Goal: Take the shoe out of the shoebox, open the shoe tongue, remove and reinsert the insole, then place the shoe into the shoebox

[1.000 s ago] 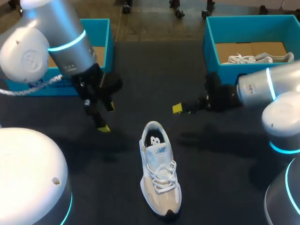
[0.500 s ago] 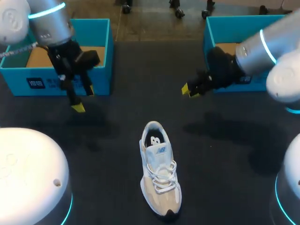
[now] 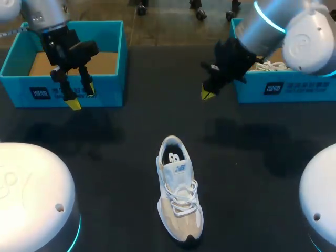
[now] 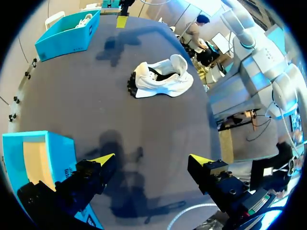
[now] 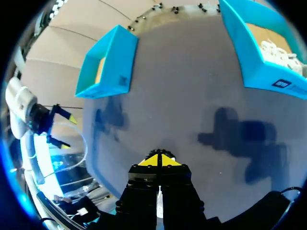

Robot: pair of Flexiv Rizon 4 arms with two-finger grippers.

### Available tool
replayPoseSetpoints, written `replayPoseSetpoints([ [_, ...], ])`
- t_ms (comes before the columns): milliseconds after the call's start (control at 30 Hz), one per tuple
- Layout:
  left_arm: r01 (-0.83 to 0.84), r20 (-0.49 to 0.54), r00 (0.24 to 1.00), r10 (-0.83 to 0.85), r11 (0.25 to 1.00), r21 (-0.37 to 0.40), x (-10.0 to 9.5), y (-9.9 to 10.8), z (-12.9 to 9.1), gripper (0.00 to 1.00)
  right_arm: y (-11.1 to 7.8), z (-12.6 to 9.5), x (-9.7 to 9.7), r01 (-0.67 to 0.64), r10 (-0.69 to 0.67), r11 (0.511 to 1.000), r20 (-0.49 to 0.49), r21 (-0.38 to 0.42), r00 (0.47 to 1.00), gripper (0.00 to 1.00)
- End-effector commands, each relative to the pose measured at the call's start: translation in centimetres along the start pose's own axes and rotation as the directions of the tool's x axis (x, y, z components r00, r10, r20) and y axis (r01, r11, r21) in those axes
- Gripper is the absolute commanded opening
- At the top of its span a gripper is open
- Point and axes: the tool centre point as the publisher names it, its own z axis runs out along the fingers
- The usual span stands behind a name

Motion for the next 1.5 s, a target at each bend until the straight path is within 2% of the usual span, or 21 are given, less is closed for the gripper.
replayPoseSetpoints([
  [33, 0.000, 0.000, 1.000, 0.000, 1.000, -0.002, 0.0, 0.0, 0.0, 1.00, -0.3, 0.0, 0.4, -0.002, 0.004, 1.000, 0.191, -0.012, 0.982, 0.00],
  [133, 0.000, 0.000, 1.000, 0.000, 1.000, -0.002, 0.0, 0.0, 0.0, 1.00, -0.3, 0.0, 0.4, -0.002, 0.004, 1.000, 0.191, -0.012, 0.982, 0.00],
  [200, -0.026, 0.022, 0.999, 0.028, 0.998, -0.051, -0.5, 0.3, -0.6, 1.00, -0.3, 0.0, 0.4, -0.002, 0.004, 1.000, 0.191, -0.012, 0.982, 0.00],
  [233, -0.026, 0.022, 0.999, 0.028, 0.998, -0.051, -0.5, 0.3, -0.6, 1.00, -0.3, 0.0, 0.4, -0.002, 0.004, 1.000, 0.191, -0.012, 0.982, 0.00],
  [300, -0.112, 0.027, 0.993, 0.116, 0.987, -0.116, -1.2, 1.9, -1.9, 1.00, -1.5, 0.9, 2.4, -0.037, 0.049, 0.997, 0.188, -0.072, 0.981, 0.00],
  [367, -0.151, 0.029, 0.987, 0.157, 0.979, -0.138, -1.6, 2.7, -2.3, 1.00, -2.2, 0.9, 3.3, -0.052, 0.072, 0.994, 0.214, -0.100, 0.974, 0.00],
  [533, -0.268, 0.038, 0.960, 0.276, 0.952, -0.147, -3.1, 4.8, -3.9, 1.00, -4.5, 1.6, 5.2, -0.100, 0.144, 0.979, 0.251, -0.179, 0.957, 0.00],
  [667, -0.409, 0.040, 0.906, 0.421, 0.897, -0.166, -4.0, 6.2, -5.8, 1.00, -5.9, 3.3, 6.4, -0.122, 0.177, 0.968, 0.245, -0.221, 0.953, 0.00],
  [700, -0.409, 0.040, 0.906, 0.421, 0.897, -0.166, -4.0, 6.2, -5.8, 1.00, -6.3, 4.1, 6.8, -0.123, 0.177, 0.968, 0.249, -0.221, 0.952, 0.00],
  [1100, -0.440, 0.026, 0.893, 0.449, 0.884, -0.155, -4.2, 6.2, -5.9, 1.00, -6.3, 4.1, 6.8, -0.123, 0.177, 0.968, 0.249, -0.221, 0.952, 0.00],
  [1133, -0.453, 0.040, 0.884, 0.465, 0.876, -0.166, -4.3, 6.3, -5.9, 1.00, -6.4, 4.6, 7.1, -0.110, 0.169, 0.971, 0.279, -0.213, 0.945, 0.00],
  [1233, -0.467, 0.033, 0.877, 0.479, 0.868, -0.170, -4.6, 6.6, -6.1, 1.00, -7.6, 5.4, 7.6, -0.111, 0.171, 0.971, 0.291, -0.212, 0.941, 0.00],
  [1400, -0.449, 0.076, 0.879, 0.470, 0.871, -0.197, -4.5, 6.9, -6.5, 1.00, -11.2, 6.6, 7.6, -0.128, 0.194, 0.965, 0.299, -0.227, 0.934, 0.00],
  [1500, -0.444, 0.079, 0.881, 0.466, 0.874, -0.199, -4.5, 7.1, -6.5, 1.00, -12.5, 7.4, 7.6, -0.145, 0.212, 0.963, 0.300, -0.228, 0.930, 0.00],
])
